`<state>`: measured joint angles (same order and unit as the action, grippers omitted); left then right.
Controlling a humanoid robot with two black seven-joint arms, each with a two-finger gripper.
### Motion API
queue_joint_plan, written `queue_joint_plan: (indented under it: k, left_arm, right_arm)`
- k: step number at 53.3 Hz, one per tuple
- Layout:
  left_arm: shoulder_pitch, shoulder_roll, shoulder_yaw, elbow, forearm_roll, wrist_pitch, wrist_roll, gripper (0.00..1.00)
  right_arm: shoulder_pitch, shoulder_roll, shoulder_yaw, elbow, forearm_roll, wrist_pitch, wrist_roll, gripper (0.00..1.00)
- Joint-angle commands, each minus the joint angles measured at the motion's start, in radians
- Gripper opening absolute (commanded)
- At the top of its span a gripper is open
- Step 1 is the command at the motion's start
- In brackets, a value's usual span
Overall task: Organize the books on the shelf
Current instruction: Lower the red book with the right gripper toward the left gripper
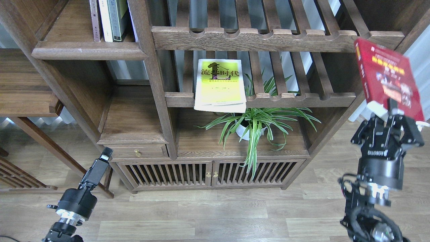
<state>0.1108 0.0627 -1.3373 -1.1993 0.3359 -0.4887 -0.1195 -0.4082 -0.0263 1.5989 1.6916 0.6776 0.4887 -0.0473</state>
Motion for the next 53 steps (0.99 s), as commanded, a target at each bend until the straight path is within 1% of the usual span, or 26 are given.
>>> queue_joint_plan:
  k: [1,6,13,14,16,25,31,42,53]
  left_arm:
    - [0.004,-0.015,0.024,0.006,-0.006,0.000,0.003,1.00]
    - [0.004,-0.018,0.039,0.009,-0.006,0.000,0.004,1.00]
    - [0.004,-0.026,0.059,0.010,-0.009,0.000,0.001,1.00]
    - [0.012,-0.024,0.088,0.007,-0.017,0.000,0.007,1.00]
    - [0.024,-0.026,0.114,0.007,-0.028,0.000,0.011,1.00]
    - [0.049,-0.026,0.204,0.007,-0.112,0.000,0.012,1.00]
    - [0.058,-0.017,0.236,-0.005,-0.205,0.000,0.014,1.00]
    - [0.056,-0.012,0.316,-0.009,-0.288,0.000,0.014,1.00]
    - [0.055,-0.020,0.440,-0.040,-0.373,0.000,0.014,1.00]
  right_arm:
    - [-0.060,-0.029,-0.072,-0.024,0.034,0.000,-0.009,0.14]
    - [-0.109,-0.049,-0.131,-0.044,0.034,0.000,-0.012,0.14]
    - [-0.139,-0.063,-0.184,-0.072,0.036,0.000,-0.029,0.14]
    - [-0.155,-0.070,-0.229,-0.090,0.034,0.000,-0.038,0.14]
    - [-0.162,-0.080,-0.255,-0.096,0.030,0.000,-0.046,0.14]
    - [-0.170,-0.150,-0.373,-0.116,0.023,0.000,-0.063,0.14]
    - [-0.144,-0.191,-0.444,-0.159,-0.001,0.000,-0.063,0.14]
    - [-0.095,-0.190,-0.527,-0.214,-0.050,0.000,-0.078,0.14]
    - [-0.043,-0.184,-0.599,-0.268,-0.090,0.000,-0.098,0.14]
